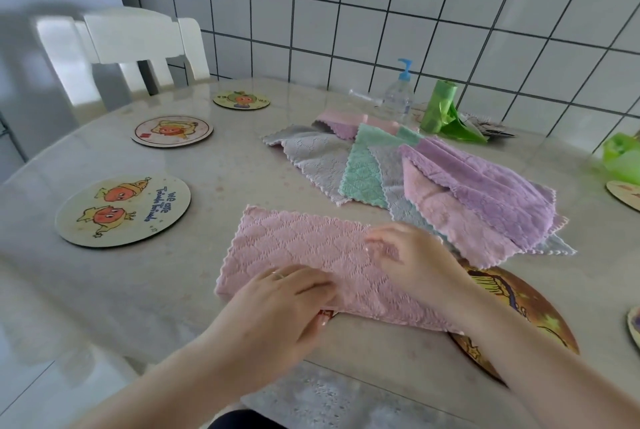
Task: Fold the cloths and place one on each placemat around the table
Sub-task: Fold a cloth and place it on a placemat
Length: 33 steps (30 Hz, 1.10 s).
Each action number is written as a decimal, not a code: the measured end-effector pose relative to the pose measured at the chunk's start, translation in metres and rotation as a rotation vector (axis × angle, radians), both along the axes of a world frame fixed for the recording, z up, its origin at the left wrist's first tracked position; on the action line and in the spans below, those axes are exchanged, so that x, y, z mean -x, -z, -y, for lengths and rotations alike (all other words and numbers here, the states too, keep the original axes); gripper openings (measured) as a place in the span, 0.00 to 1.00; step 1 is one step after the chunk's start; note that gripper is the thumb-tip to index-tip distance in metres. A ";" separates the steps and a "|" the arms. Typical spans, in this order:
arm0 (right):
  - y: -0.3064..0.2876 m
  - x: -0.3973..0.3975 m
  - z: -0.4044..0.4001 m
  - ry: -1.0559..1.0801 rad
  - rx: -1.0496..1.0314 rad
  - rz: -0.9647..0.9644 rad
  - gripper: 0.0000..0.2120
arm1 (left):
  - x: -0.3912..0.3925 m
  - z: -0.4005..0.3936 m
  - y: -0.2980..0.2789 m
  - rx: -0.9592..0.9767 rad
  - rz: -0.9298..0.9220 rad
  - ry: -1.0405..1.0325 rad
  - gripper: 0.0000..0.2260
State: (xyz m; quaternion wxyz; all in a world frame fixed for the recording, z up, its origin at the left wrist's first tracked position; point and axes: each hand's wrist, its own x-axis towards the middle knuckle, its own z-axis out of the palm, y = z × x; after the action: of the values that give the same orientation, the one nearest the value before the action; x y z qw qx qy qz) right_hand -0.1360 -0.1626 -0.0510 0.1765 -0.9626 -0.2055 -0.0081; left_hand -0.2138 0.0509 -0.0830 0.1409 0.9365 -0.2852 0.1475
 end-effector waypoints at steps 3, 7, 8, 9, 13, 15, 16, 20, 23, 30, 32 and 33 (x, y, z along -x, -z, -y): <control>0.001 -0.035 -0.022 0.014 -0.043 -0.104 0.17 | -0.004 0.017 0.001 0.044 0.022 0.014 0.11; 0.001 -0.064 -0.035 0.025 -0.018 -0.146 0.10 | -0.005 0.021 0.003 0.102 0.043 -0.008 0.05; -0.002 -0.066 -0.035 0.006 -0.020 -0.175 0.07 | -0.005 0.021 0.003 0.115 0.060 -0.008 0.04; -0.005 -0.067 -0.035 -0.016 -0.001 -0.193 0.06 | -0.005 0.022 0.004 0.124 0.078 -0.010 0.03; -0.007 -0.069 -0.034 -0.064 0.011 -0.193 0.09 | -0.007 0.023 0.009 0.166 0.060 -0.026 0.09; -0.007 -0.068 -0.032 -0.075 -0.064 -0.184 0.07 | -0.008 0.022 0.011 0.197 0.052 -0.020 0.08; -0.008 -0.067 -0.030 -0.080 -0.108 -0.182 0.05 | -0.008 0.022 0.011 0.214 0.062 -0.018 0.07; -0.024 -0.060 -0.022 -0.075 -0.269 -0.205 0.03 | -0.005 0.015 0.000 0.274 0.136 -0.055 0.06; -0.040 -0.049 -0.016 -0.080 -0.420 -0.341 0.10 | 0.004 0.003 -0.010 0.404 0.119 -0.094 0.07; -0.053 -0.017 -0.007 -0.153 -0.453 -0.720 0.17 | 0.036 -0.010 -0.015 0.969 -0.253 -0.129 0.09; -0.050 -0.011 -0.008 -0.156 -0.508 -0.702 0.17 | 0.040 -0.013 -0.016 0.960 -0.243 -0.132 0.13; -0.049 -0.009 -0.008 -0.158 -0.556 -0.682 0.17 | 0.040 -0.016 -0.017 0.912 -0.191 -0.120 0.12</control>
State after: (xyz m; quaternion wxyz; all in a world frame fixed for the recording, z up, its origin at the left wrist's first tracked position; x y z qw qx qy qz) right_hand -0.1273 -0.1544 -0.0017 0.4863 -0.8075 -0.1986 0.2685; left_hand -0.2543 0.0671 -0.0662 0.5548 0.8033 -0.1224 0.1787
